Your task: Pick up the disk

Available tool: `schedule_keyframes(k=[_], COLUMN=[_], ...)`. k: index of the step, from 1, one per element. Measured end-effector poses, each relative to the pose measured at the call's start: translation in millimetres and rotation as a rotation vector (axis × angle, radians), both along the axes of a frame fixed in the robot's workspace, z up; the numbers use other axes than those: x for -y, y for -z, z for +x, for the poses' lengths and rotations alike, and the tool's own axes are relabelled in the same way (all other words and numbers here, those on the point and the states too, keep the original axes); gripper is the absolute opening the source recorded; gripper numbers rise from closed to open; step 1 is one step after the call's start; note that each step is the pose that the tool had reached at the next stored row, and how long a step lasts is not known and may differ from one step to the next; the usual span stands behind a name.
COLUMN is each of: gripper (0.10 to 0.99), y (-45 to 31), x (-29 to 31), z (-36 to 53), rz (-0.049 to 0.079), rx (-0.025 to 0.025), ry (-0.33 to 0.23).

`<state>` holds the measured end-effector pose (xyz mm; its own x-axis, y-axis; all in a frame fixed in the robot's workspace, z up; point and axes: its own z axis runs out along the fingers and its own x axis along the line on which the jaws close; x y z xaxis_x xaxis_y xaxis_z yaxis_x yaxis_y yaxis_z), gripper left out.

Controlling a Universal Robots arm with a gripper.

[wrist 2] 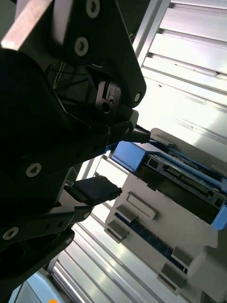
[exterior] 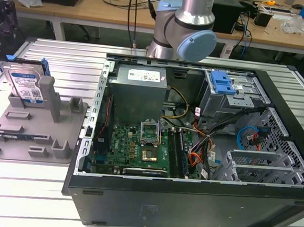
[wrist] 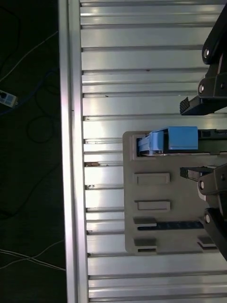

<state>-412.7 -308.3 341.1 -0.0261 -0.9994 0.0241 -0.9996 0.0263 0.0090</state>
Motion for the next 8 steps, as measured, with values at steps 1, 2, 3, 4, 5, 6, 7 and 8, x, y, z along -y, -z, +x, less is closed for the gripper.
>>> schedule_keyframes(k=[1,2,3,4,5,6,7,8], gripper=[0.557,0.557,0.557,0.557,0.557,0.557,0.557,0.557], y=[2.2,3.4,4.7,7.1,8.1,8.9,10.2,11.0], x=[0.0,0.0,0.0,0.0,0.0,0.0,0.0,0.0], z=[0.0,-0.1,-0.1,-0.1,-0.1,-0.1,-0.1,-0.1], rz=[0.000,0.000,0.000,0.000,0.000,0.000,0.000,0.000], rx=[-0.0001,-0.0001,-0.0001,-0.0001,0.0000,0.0000,-0.0001,0.0000], ry=[0.000,0.000,0.000,0.000,0.000,0.000,0.000,0.000])
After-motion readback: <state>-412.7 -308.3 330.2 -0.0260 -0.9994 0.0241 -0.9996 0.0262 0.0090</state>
